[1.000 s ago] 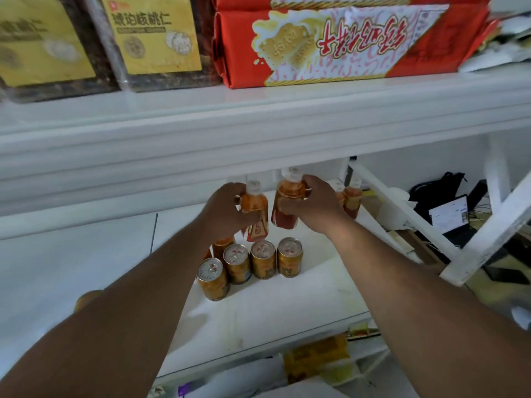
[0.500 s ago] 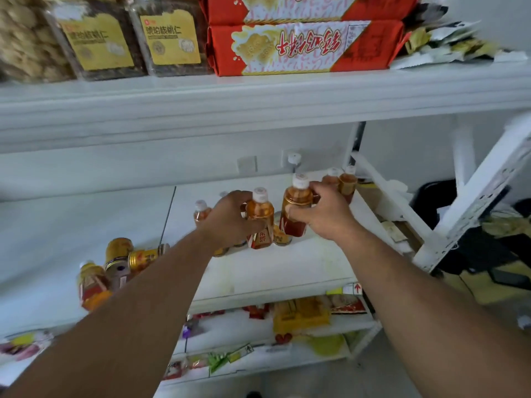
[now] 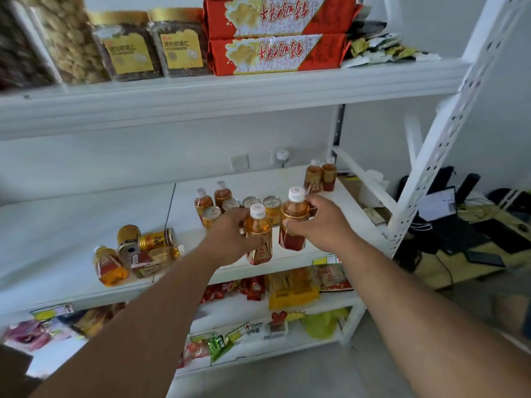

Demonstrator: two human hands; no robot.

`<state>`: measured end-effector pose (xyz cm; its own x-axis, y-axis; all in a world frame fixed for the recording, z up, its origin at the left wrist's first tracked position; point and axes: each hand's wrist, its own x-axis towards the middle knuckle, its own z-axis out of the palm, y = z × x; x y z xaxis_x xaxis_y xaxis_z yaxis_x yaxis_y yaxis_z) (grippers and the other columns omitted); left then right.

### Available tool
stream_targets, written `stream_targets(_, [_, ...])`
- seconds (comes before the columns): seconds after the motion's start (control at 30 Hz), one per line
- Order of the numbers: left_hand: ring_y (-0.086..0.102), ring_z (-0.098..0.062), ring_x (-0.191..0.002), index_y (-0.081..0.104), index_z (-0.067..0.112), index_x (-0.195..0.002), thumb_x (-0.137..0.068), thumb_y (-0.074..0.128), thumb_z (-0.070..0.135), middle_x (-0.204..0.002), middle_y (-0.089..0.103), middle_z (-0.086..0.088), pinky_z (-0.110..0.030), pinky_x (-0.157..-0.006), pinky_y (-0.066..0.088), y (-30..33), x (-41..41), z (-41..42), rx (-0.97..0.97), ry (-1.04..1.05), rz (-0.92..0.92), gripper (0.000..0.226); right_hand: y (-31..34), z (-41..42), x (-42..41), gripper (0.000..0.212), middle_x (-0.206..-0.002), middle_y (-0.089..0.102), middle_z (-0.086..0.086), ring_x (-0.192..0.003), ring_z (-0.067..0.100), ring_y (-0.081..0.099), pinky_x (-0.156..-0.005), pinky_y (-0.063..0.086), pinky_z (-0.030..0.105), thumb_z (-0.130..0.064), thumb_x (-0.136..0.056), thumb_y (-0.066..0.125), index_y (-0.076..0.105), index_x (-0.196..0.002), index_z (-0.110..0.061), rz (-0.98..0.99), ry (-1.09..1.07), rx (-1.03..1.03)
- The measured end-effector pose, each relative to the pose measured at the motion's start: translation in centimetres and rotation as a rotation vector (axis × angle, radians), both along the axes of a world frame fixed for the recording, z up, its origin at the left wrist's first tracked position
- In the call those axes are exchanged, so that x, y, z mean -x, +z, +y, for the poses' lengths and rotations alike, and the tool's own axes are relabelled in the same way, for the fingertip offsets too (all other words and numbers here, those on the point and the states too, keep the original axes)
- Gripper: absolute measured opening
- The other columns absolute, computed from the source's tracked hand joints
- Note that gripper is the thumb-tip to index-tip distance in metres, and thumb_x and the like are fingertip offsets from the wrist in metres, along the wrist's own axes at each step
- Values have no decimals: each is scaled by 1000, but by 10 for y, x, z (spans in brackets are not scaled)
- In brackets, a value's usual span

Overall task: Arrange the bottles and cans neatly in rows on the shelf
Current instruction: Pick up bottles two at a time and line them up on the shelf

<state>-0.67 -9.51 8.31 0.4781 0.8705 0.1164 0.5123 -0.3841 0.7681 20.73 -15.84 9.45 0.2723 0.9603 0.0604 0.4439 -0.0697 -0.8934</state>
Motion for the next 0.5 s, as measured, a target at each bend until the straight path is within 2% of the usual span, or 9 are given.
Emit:
stream_targets(0.07, [67, -1, -88, 68, 27, -98, -74, 80, 13, -90, 71, 13, -28, -83, 56, -4, 3, -15, 20, -13, -24, 30, 0, -16, 5, 47, -107, 65, -14, -97, 5, 61, -70, 42, 14, -28, -75, 85, 64, -117, -30, -1, -23, 4])
stream_targets(0.23, [69, -4, -91, 71, 26, -101, -73, 81, 19, -97, 73, 11, -36, -84, 58, -16, 9, -53, 21, -79, -60, 30, -1, -59, 15, 38, -96, 64, -21, -88, -3, 59, -66, 41, 15, -25, -75, 85, 63, -104, -36, -12, -45, 29])
stream_targets(0.37, [69, -9, -91, 71, 29, -97, -65, 76, 37, -99, 71, 10, -41, -85, 57, -21, 5, -75, 31, -103, -30, 33, -2, -86, 15, 40, -97, 65, -21, -86, -6, 59, -65, 41, 13, -25, -75, 85, 64, -108, -34, -40, -55, 37])
stream_targets(0.5, [65, -3, -95, 70, 29, -104, -69, 83, 28, -108, 67, 11, -33, -88, 55, -19, -8, -90, 33, -73, -33, 38, -1, -107, 3, 41, -96, 65, -21, -86, -6, 60, -68, 45, 15, -27, -75, 86, 64, -109, -33, -39, -83, 34])
